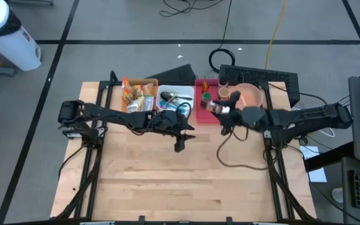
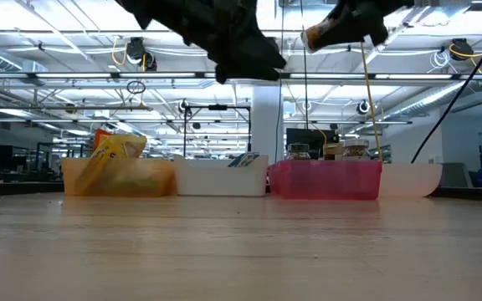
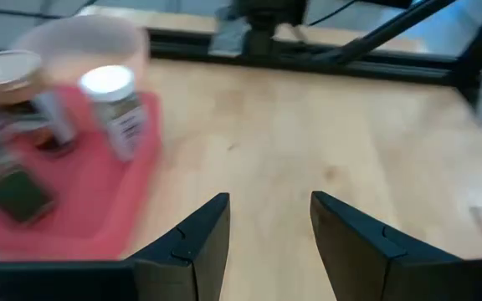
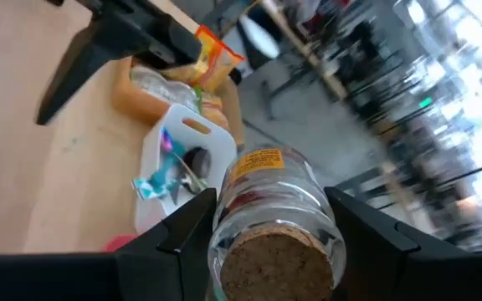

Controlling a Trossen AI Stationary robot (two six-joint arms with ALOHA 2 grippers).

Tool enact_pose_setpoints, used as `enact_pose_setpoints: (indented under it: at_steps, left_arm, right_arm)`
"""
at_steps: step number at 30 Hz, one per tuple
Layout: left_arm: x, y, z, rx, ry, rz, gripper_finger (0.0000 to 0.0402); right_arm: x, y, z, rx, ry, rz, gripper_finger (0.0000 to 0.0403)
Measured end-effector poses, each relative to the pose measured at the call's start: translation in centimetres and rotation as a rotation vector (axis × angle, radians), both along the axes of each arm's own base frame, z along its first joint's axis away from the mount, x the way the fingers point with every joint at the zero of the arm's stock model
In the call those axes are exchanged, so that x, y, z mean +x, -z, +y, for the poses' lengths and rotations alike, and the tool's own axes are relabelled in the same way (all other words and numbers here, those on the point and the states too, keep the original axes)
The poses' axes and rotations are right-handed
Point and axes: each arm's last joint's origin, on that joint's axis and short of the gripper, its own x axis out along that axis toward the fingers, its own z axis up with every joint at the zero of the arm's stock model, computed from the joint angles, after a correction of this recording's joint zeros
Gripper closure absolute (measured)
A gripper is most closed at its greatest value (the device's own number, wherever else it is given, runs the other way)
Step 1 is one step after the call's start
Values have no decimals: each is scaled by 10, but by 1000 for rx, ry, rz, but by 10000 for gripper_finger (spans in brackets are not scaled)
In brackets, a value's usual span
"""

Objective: Pick & Place Food Item
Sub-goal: Put the brown seasoning bottle into the red bin

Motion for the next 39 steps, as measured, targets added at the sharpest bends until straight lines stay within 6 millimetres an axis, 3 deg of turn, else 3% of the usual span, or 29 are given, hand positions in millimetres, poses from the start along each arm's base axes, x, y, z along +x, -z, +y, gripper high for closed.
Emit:
enact_pose_setpoints:
  at_steps: [5,12,24,34,39]
  left_arm:
    - [-15,-16,2,50,-83,29,229]
    - [-27,-31,2,76,-101,18,229]
    - [-31,-39,1,166,-134,-5,229]
    - [-46,-68,-22,310,-162,-113,229]
    - [-49,-70,-35,336,-115,-116,229]
  right_arm:
    - [0,-23,-38,178,50,-4,219]
    - [13,-26,-88,452,92,85,219]
    - [61,38,-141,703,166,459,219]
    - [67,70,-161,799,200,545,219]
    - [70,86,-163,839,225,613,219]
